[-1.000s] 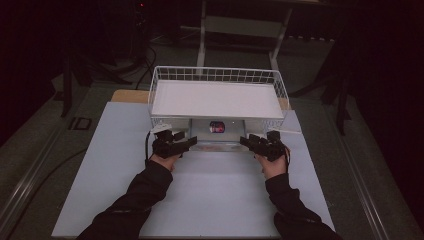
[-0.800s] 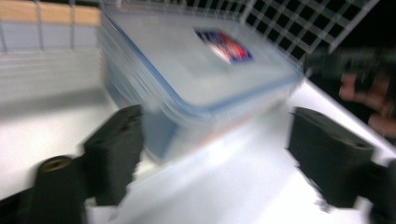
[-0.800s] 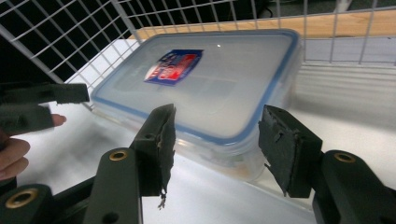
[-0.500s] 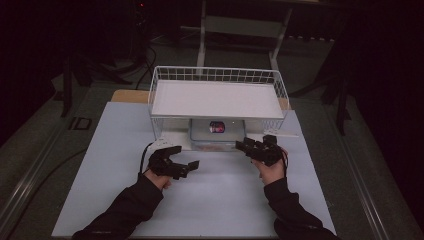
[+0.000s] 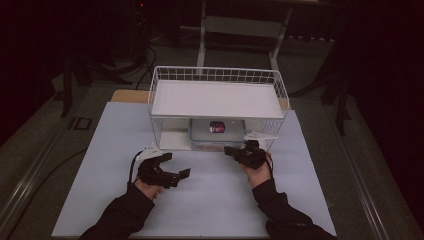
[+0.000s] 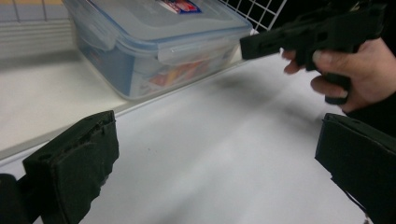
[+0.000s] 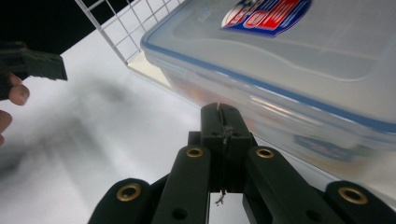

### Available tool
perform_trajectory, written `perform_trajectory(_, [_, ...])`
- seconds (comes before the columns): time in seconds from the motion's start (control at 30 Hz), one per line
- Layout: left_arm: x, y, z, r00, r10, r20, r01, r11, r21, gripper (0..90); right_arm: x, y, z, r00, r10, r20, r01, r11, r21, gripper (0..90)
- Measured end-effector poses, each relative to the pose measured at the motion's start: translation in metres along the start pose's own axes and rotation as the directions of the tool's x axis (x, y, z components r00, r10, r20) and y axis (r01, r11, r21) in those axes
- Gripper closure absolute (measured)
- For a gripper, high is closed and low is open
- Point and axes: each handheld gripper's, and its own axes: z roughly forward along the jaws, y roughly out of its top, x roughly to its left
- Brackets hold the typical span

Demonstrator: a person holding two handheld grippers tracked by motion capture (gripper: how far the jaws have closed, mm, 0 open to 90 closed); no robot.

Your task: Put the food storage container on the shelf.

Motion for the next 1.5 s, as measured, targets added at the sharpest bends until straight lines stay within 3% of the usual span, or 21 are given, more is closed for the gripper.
perform_trajectory(0.37, [0.0, -0.004, -0.002, 0.9999, 0.01, 0.008, -0.009, 0.9997, -0.024, 0.0, -0.003, 0.004, 0.03, 0.9996, -0.006, 0.029, 0.005, 0.9986, 0.052, 89.8])
perform_trajectory(0.63, [0.003, -0.006, -0.002, 1.0, 0.001, 0.007, -0.001, 0.9995, -0.031, 0.0, -0.007, 0.011, 0.043, 0.9994, 0.003, 0.034, -0.004, 0.9993, 0.037, 89.8])
perform_trajectory(0.9, [0.0, -0.006, -0.002, 0.9996, 0.026, -0.012, -0.027, 0.9989, -0.038, 0.0, -0.014, 0.017, 0.051, 0.9985, 0.022, 0.05, -0.022, 0.9997, 0.011, 89.8])
perform_trajectory(1.07, [0.001, -0.006, -0.003, 0.9998, 0.021, -0.008, -0.021, 0.999, -0.039, 0.0, -0.016, 0.021, 0.054, 0.9982, 0.036, 0.048, -0.037, 0.999, 0.024, 89.8])
perform_trajectory(1.2, [0.001, -0.006, -0.003, 0.9997, 0.023, -0.01, -0.023, 0.9989, -0.04, 0.0, -0.015, 0.021, 0.055, 0.9987, 0.018, 0.047, -0.02, 0.9995, 0.025, 89.1])
perform_trajectory(1.37, [-0.002, -0.006, -0.004, 0.9994, 0.034, -0.011, -0.034, 0.9986, -0.04, 0.0, -0.008, 0.02, 0.052, 0.9996, -0.007, 0.026, 0.007, 0.9998, 0.018, 80.4])
perform_trajectory(1.5, [-0.002, -0.005, -0.005, 0.9994, 0.034, -0.008, -0.035, 0.9986, -0.039, 0.0, 0.002, 0.017, 0.043, 0.9992, -0.04, -0.004, 0.04, 0.9991, 0.013, 64.1])
